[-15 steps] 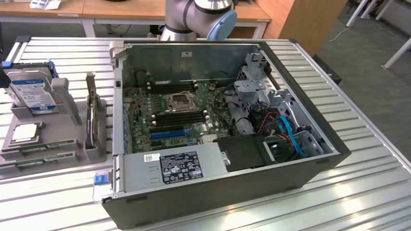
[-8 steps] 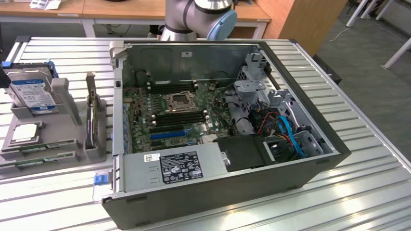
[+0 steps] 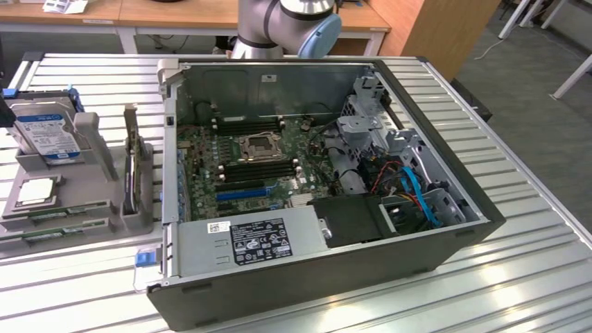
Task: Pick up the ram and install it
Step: 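Pick up the ram and move it above insertion slot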
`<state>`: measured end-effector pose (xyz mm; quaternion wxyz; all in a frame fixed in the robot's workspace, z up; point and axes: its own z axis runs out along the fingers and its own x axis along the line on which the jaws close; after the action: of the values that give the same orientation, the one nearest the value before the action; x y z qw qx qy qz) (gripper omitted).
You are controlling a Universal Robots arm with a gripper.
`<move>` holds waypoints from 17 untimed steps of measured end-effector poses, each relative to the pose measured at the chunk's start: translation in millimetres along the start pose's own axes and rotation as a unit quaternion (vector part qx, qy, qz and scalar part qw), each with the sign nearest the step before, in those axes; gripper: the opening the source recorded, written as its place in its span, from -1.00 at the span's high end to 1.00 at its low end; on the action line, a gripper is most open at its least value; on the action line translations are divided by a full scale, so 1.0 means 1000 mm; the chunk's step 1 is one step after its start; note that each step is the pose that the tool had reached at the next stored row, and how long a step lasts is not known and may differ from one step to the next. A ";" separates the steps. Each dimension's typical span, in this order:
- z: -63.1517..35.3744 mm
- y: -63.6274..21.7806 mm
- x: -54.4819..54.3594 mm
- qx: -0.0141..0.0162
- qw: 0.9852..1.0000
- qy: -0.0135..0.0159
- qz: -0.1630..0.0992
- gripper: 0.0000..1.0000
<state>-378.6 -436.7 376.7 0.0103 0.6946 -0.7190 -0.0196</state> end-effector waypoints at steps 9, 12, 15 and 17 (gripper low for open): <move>0.0000 0.0000 0.000 0.000 1.000 0.000 0.000 0.55; 0.0000 0.0000 0.000 0.000 1.000 0.000 0.000 0.41; 0.0000 0.0000 0.000 0.000 1.000 0.000 0.000 0.41; 0.0009 -0.0001 0.000 0.000 1.000 0.000 0.000 0.41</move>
<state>-378.6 -436.7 375.8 0.0100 0.6946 -0.7190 -0.0196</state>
